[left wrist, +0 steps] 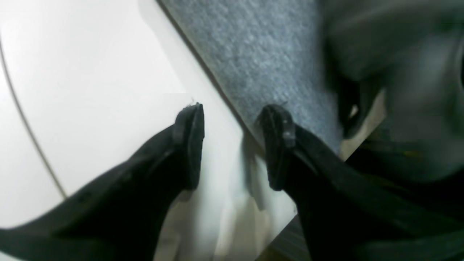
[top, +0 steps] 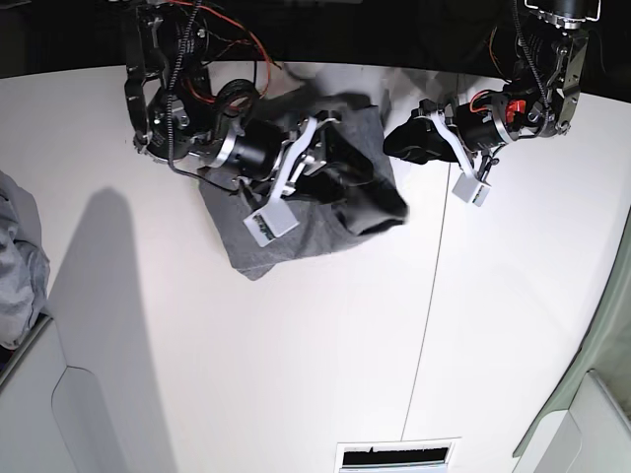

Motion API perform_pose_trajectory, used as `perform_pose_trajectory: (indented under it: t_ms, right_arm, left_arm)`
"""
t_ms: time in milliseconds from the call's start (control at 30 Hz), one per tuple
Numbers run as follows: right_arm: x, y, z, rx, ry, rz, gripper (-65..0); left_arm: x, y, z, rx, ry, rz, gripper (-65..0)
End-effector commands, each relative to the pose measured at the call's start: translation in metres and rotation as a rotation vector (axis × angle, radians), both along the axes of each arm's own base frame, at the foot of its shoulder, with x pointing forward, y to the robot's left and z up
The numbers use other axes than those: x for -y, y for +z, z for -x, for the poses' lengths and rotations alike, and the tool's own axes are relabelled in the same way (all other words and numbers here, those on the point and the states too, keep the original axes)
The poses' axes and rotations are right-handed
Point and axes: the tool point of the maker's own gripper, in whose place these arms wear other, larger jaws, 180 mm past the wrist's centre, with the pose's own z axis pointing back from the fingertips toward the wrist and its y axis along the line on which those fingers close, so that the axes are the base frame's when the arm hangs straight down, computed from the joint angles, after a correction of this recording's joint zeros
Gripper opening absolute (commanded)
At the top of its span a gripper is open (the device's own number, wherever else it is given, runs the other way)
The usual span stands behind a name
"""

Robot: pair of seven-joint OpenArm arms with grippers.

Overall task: Layout the t-shirt on the table in an organized manner, then fold the t-shirt properly
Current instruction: 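Grasp the remaining strip end with the right gripper and fold it over the stack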

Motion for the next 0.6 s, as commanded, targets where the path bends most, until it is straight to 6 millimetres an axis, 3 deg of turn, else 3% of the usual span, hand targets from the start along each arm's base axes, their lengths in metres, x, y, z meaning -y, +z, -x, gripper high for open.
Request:
perform_pose_trajectory:
  t_ms: [0, 167, 300, 367, 433, 500, 567]
  right_arm:
    - [-0.015, 0.02, -0.003, 0.059, 0.028, -0.052, -32.9]
    - [-0.056, 0.035, 0.007, 0.124, 0.14, -0.04, -32.9]
    - [-0.057, 0.055, -0.019, 0.195, 0.105, -0.047, -34.5]
    - [-0.044, 0.058, -0.042, 0.23, 0.042, -0.009, -45.7]
    - [-0.023, 0.057, -0.067, 0.264, -0.037, 0.062, -64.6]
    - [0.005, 0.056, -0.093, 0.287, -0.14, 0.13, -65.0]
    - [0.033, 0.06, -0.115, 0.302, -0.229, 0.161, -65.0]
  left_arm:
    - [-0.003, 0.009, -0.009, 0.038, 0.004, 0.008, -35.8]
    - [-0.003, 0.009, -0.009, 0.038, 0.005, 0.008, -35.8]
    - [-0.022, 0.018, -0.019, 0.07, 0.059, -0.006, -37.7]
    - [-0.043, 0.03, -0.03, 0.107, 0.115, -0.019, -41.6]
    - [-0.064, 0.05, -0.04, 0.159, 0.162, -0.02, -50.7]
    - [-0.073, 0.074, -0.047, 0.205, 0.173, 0.011, -61.1]
    - [-0.064, 0.097, -0.047, 0.231, 0.126, 0.056, -65.0]
